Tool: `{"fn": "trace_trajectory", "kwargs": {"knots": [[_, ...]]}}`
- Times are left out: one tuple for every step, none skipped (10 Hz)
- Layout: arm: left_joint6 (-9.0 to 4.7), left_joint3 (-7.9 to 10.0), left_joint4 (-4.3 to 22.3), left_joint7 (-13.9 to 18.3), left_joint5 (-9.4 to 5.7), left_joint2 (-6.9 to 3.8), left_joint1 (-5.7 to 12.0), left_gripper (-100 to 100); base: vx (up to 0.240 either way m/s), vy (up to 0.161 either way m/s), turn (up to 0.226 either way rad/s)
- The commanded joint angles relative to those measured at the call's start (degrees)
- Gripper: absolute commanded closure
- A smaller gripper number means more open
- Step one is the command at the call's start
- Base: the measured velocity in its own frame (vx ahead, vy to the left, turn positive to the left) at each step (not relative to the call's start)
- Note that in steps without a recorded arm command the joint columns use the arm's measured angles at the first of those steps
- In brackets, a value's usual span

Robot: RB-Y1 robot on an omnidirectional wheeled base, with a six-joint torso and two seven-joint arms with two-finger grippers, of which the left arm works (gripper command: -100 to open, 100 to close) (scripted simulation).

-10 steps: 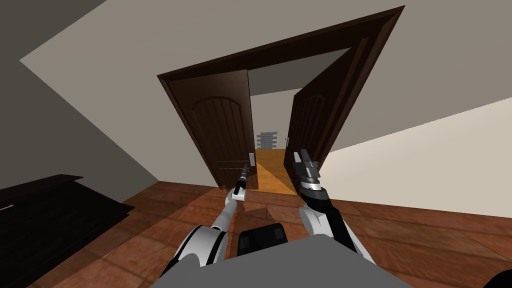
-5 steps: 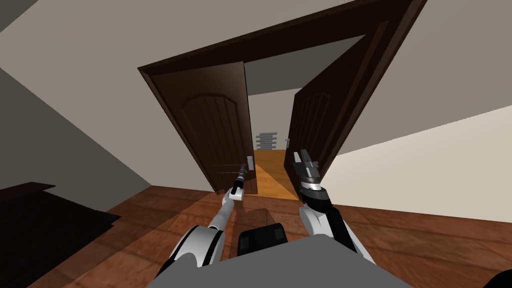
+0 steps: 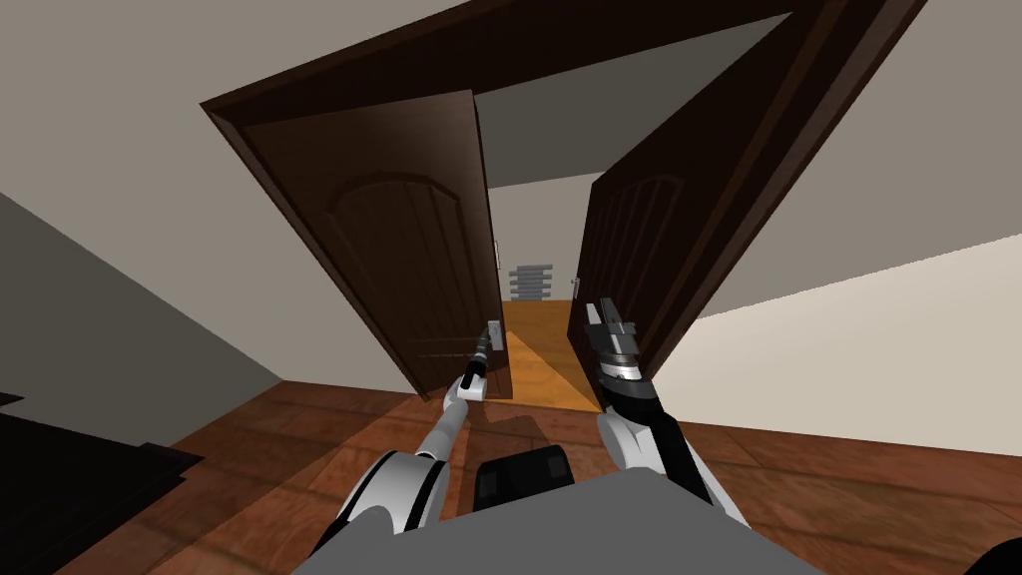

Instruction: Push the door open

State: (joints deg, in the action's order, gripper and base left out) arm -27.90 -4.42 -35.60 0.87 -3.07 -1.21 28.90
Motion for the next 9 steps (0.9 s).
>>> {"fn": "trace_trajectory", "kwargs": {"knots": [[-0.1,0.2,0.2,-0.1,-0.06,0.82,0.11,-100,0.18,-0.053,-0.022],[-0.13,0.28,0.3,-0.1,-0.09,1.39,0.11,-100,0.189,-0.046,-0.018],[0.2,0.18,-0.3,-0.1,-0.05,1.02,-0.09,-100,0.082,-0.02,0.0],[0.2,0.18,-0.3,-0.1,-0.05,1.02,-0.09,100,-0.012,0.002,0.003],[0.2,0.18,-0.3,-0.1,-0.05,1.02,-0.09,100,-0.028,0.008,-0.007],[0.2,0.18,-0.3,-0.1,-0.05,1.02,-0.09,100,-0.024,0.007,-0.006],[0.2,0.18,-0.3,-0.1,-0.05,1.02,-0.09,100,-0.016,0.004,0.001],[0.2,0.18,-0.3,-0.1,-0.05,1.02,-0.09,100,-0.009,0.001,0.002],[0.2,0.18,-0.3,-0.1,-0.05,1.02,-0.09,100,0.0,0.0,0.0]]}}
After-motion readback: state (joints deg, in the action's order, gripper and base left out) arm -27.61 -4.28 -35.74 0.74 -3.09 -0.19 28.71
